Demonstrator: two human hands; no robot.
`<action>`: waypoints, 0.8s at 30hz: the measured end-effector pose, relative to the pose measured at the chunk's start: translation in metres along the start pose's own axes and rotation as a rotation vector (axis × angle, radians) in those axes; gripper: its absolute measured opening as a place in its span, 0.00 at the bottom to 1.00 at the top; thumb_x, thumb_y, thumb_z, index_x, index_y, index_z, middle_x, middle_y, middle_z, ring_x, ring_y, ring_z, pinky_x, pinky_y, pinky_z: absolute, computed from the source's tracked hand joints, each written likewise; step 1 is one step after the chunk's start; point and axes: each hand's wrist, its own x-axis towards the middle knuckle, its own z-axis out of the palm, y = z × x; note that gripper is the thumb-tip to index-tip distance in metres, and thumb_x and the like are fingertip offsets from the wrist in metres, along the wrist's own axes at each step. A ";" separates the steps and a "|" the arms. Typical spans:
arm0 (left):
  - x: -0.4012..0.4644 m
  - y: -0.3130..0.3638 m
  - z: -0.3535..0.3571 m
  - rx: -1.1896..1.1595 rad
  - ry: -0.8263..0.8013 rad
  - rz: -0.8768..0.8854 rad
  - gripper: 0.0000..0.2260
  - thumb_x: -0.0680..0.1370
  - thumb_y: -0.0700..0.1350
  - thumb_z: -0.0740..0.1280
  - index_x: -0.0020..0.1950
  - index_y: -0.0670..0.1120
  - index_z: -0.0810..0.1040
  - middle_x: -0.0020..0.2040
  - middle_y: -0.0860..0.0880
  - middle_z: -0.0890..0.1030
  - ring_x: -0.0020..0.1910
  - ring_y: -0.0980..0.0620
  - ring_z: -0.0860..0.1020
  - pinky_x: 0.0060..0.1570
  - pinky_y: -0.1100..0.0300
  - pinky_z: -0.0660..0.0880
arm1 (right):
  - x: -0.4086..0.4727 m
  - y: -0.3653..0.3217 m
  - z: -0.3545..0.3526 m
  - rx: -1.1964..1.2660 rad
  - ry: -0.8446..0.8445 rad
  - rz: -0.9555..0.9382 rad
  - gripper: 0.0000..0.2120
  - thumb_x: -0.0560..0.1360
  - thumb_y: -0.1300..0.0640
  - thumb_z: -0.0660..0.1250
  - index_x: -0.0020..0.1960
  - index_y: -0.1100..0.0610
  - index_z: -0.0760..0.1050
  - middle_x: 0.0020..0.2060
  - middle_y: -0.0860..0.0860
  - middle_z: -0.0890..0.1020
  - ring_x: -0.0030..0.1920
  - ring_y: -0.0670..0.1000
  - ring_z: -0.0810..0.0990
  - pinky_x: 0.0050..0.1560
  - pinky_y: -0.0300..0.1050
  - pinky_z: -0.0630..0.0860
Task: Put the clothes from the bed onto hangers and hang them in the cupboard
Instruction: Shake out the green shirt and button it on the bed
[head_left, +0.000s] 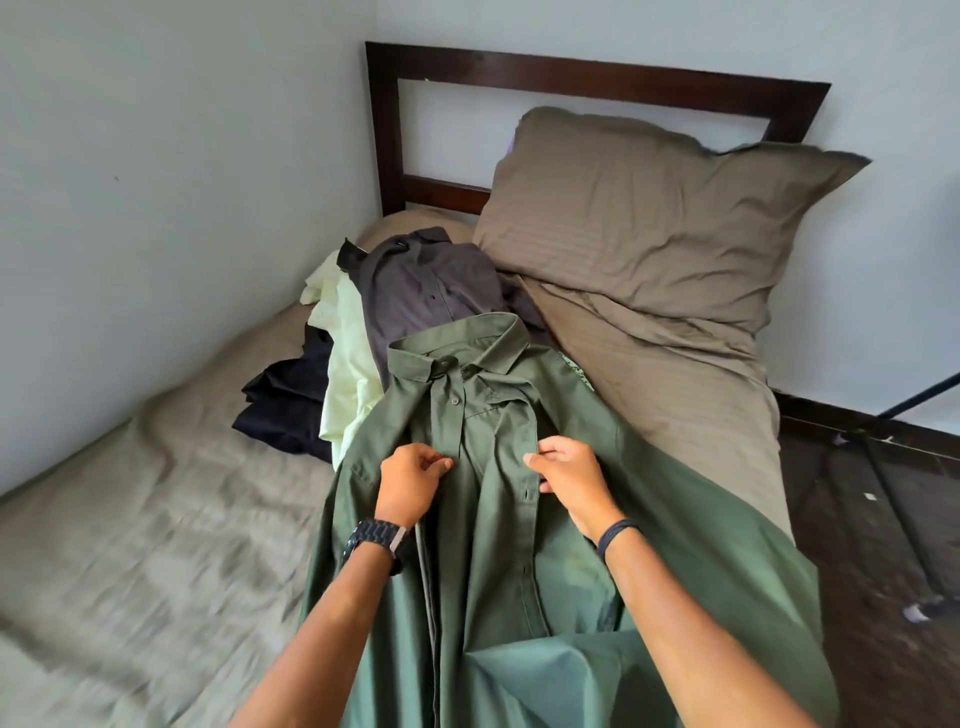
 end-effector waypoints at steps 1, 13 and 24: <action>0.000 0.002 -0.001 -0.011 -0.002 -0.020 0.07 0.74 0.43 0.71 0.46 0.39 0.82 0.45 0.42 0.83 0.49 0.47 0.79 0.45 0.63 0.67 | 0.000 -0.001 -0.001 0.028 0.018 0.009 0.07 0.74 0.63 0.69 0.39 0.55 0.76 0.36 0.53 0.81 0.37 0.49 0.77 0.33 0.39 0.71; -0.025 0.027 0.008 -0.540 0.059 -0.093 0.05 0.76 0.39 0.68 0.43 0.39 0.79 0.35 0.45 0.80 0.31 0.56 0.79 0.34 0.65 0.78 | -0.015 -0.009 -0.030 -0.546 0.024 -0.325 0.12 0.71 0.70 0.61 0.45 0.54 0.77 0.35 0.48 0.71 0.31 0.44 0.71 0.37 0.38 0.70; -0.031 0.024 0.025 -0.705 -0.015 -0.199 0.04 0.77 0.39 0.68 0.43 0.39 0.79 0.37 0.44 0.80 0.32 0.54 0.78 0.33 0.66 0.76 | -0.016 -0.020 -0.008 -0.528 0.147 -0.360 0.06 0.73 0.62 0.66 0.39 0.55 0.75 0.31 0.47 0.72 0.30 0.50 0.69 0.36 0.45 0.70</action>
